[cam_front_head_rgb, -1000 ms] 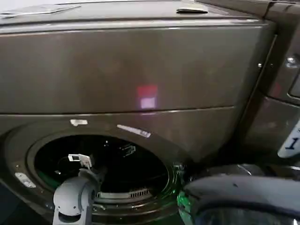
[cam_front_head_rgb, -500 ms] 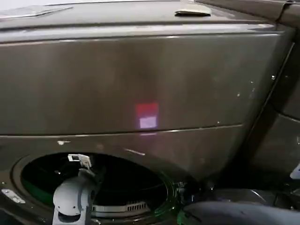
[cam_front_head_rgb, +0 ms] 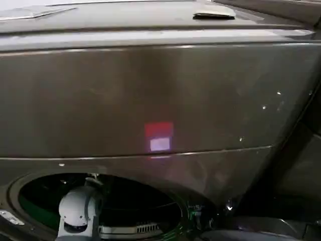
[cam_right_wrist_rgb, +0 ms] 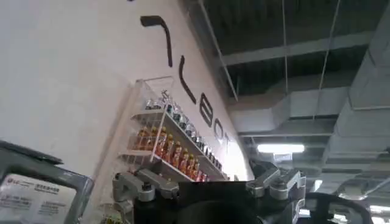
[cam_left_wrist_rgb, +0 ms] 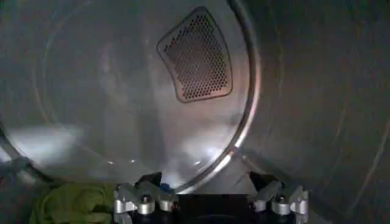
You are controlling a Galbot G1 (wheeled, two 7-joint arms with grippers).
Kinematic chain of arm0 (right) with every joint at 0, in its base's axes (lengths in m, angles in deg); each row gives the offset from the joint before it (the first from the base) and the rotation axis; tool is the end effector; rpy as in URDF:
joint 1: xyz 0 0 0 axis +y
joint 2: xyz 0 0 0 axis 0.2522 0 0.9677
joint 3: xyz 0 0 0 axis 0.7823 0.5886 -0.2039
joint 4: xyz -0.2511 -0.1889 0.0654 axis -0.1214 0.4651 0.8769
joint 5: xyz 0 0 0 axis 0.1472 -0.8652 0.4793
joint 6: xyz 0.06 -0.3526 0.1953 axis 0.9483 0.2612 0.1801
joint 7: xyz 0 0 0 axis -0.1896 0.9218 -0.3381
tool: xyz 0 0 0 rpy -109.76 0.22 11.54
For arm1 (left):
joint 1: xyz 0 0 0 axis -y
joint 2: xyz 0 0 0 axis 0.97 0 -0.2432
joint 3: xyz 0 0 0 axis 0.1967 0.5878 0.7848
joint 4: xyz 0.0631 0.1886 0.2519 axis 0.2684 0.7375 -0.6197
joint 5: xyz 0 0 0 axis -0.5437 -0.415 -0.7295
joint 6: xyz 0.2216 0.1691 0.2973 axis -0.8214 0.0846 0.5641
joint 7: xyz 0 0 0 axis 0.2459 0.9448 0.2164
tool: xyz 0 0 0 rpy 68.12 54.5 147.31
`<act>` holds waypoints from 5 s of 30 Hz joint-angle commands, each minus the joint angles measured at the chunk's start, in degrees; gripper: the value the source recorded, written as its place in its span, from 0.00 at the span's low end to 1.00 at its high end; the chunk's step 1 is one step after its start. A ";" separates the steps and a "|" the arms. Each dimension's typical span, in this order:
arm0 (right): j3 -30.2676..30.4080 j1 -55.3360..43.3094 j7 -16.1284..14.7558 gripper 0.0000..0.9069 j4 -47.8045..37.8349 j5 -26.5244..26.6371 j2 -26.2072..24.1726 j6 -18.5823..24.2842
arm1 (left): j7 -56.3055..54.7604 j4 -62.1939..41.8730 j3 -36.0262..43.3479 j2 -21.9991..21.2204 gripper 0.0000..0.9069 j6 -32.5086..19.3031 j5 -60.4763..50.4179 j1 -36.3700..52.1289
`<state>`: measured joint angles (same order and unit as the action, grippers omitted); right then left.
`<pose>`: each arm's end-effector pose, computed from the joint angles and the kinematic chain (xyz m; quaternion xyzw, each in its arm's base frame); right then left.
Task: Grasp the clothes from the dryer.
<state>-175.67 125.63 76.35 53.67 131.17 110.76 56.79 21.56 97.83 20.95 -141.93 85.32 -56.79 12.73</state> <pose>-0.0863 -0.3514 0.1756 0.5083 0.8029 -0.2357 0.2035 0.3481 0.0246 -0.1220 -0.1540 -0.9815 0.0232 0.1111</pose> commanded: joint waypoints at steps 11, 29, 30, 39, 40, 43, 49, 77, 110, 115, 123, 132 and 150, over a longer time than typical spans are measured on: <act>0.41 -0.69 -0.33 1.00 0.27 -0.13 -0.16 -0.24 | -0.65 -35.74 0.24 0.27 1.00 -7.76 -2.65 25.86; 0.52 -1.41 -0.65 1.00 0.16 -0.09 -1.23 -0.60 | -0.99 -61.60 0.34 -0.55 1.00 -14.51 -1.63 43.63; 0.53 -1.46 -0.63 1.00 0.22 -0.04 -1.25 -0.65 | -0.99 -62.85 0.33 -0.61 1.00 -14.65 -2.07 44.15; 0.68 -1.75 -0.73 1.00 0.32 0.05 -1.13 -0.78 | 0.21 -73.71 1.11 -0.29 1.00 -14.52 -5.93 51.24; 0.78 -1.82 -0.73 1.00 0.42 0.05 -1.06 -0.80 | 0.55 -74.38 1.17 -0.26 1.00 -14.37 -6.38 51.72; 0.74 -1.71 -0.76 1.00 0.37 0.07 -0.99 -0.79 | 4.44 -75.07 3.30 0.34 1.00 -12.22 -10.91 52.51; 0.78 -1.86 -0.86 1.00 0.31 0.12 -1.03 -0.75 | 8.93 -81.64 10.32 2.96 1.00 -13.24 -19.04 55.72; 2.16 -2.81 -1.00 1.00 0.78 -0.08 -0.11 -0.70 | 24.65 -99.21 23.57 5.39 1.00 -24.21 -55.28 66.71; 3.03 -3.56 -1.21 1.00 1.21 -0.22 0.72 -0.54 | 24.56 -107.84 26.03 6.18 0.69 -24.35 -64.87 66.20; 3.07 -3.55 -1.20 1.00 1.28 -0.25 0.74 -0.53 | 24.66 -107.74 25.96 6.48 0.00 -24.33 -65.22 66.15; 2.88 -3.33 -1.20 1.00 1.13 -0.34 0.60 -0.47 | 24.61 -107.89 25.69 6.25 0.00 -24.23 -65.33 65.86; 2.51 -3.05 -1.17 1.00 1.00 -0.49 0.63 -0.43 | 23.84 -106.55 23.44 6.01 0.00 -24.08 -64.47 65.47; 3.01 -3.55 -1.23 1.00 0.53 -1.61 0.61 -0.21 | 12.34 -87.48 11.54 5.01 0.00 -16.61 -36.99 54.31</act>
<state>-172.85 122.34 75.15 54.41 130.09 111.39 56.52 40.09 -0.93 37.94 -136.60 65.90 -111.36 73.63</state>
